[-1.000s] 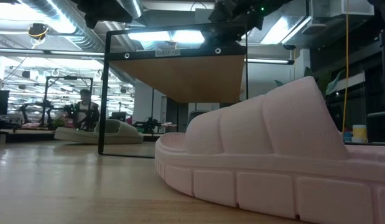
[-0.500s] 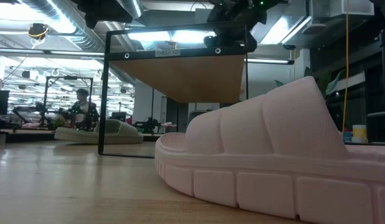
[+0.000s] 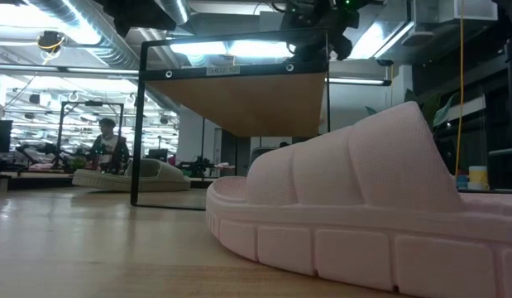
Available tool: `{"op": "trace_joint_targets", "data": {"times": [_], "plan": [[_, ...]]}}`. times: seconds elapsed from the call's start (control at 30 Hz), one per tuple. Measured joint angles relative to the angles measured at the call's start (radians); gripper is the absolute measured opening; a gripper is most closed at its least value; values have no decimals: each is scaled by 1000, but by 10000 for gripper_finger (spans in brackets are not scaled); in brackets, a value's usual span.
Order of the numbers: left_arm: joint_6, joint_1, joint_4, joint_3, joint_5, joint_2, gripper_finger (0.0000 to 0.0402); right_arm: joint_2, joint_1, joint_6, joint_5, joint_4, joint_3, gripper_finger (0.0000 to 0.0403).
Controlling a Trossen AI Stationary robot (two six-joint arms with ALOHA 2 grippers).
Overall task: Pick and place slides into the shelf
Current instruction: Put the right pink slipper on the shelf
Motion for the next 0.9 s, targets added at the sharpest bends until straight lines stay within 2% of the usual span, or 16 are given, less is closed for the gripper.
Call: {"op": "trace_joint_targets", "data": {"times": [0.33,0.47,0.73,0.9], "plan": [[0,0,0,0,8,0,0,0,0,35,156,-134,0,2],[0,0,0,0,8,0,0,0,0,41,252,-178,0,1],[1,0,0,0,8,0,0,0,0,40,324,-254,0,0],[1,0,0,0,8,0,0,0,0,54,417,-256,0,0]]}}
